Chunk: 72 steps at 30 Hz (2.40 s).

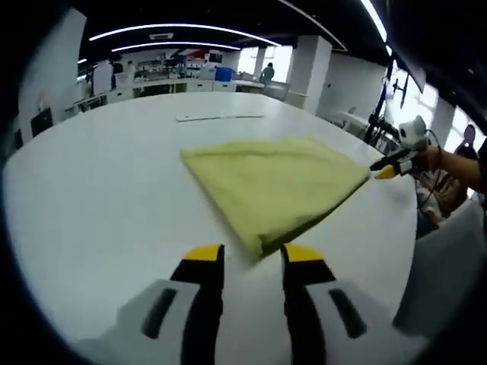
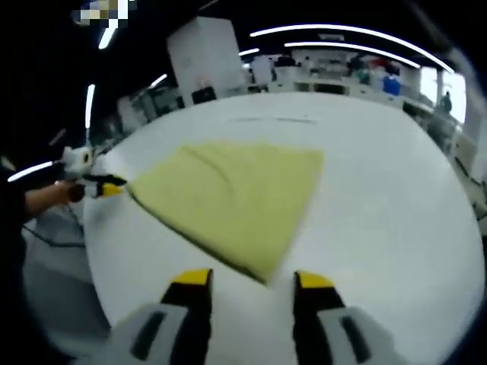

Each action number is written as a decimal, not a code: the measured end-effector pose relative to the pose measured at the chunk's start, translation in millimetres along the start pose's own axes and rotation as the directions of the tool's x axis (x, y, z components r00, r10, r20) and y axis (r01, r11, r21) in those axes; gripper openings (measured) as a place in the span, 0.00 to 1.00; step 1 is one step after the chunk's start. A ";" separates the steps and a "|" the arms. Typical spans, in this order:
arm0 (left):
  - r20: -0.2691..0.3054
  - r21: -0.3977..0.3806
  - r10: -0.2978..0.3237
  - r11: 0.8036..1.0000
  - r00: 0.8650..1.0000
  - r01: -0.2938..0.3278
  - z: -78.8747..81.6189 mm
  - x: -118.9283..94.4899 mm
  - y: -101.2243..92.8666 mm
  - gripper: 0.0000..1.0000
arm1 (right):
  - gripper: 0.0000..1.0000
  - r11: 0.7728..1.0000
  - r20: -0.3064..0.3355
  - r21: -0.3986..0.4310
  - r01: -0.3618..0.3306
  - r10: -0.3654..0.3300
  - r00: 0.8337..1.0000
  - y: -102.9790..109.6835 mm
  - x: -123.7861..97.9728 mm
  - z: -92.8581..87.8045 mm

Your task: Fold the garment on the visible template until the final outline fits inside the template.

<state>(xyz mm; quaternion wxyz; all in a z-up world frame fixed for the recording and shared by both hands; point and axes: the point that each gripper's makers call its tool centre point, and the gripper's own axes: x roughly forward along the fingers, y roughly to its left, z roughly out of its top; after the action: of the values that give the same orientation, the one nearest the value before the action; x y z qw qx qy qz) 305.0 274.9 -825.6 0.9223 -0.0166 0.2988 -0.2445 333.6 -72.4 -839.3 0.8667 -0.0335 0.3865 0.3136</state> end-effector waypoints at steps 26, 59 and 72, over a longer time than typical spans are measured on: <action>-0.058 0.044 0.003 0.999 0.998 0.000 -1.2 6.3 3.0 0.00 | 0.00 0.997 0.015 -0.074 0.021 -0.020 1.000 -8.8 2.0 10.4; -0.111 0.270 0.064 0.962 0.992 -0.032 -6.8 5.3 8.2 0.00 | 0.00 0.999 0.035 -0.043 0.032 -0.030 0.999 -8.8 -2.7 12.0; -0.132 0.314 0.066 0.949 0.989 -0.022 -12.2 0.5 1.7 0.00 | 0.00 0.999 0.027 -0.050 0.016 -0.015 1.000 -10.3 -8.1 8.0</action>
<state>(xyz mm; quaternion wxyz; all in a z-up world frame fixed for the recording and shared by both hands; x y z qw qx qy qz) 299.3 277.5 -836.1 0.8951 0.1534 0.3211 -0.2685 340.5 -82.5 -830.0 0.8730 -0.0542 0.3667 0.3170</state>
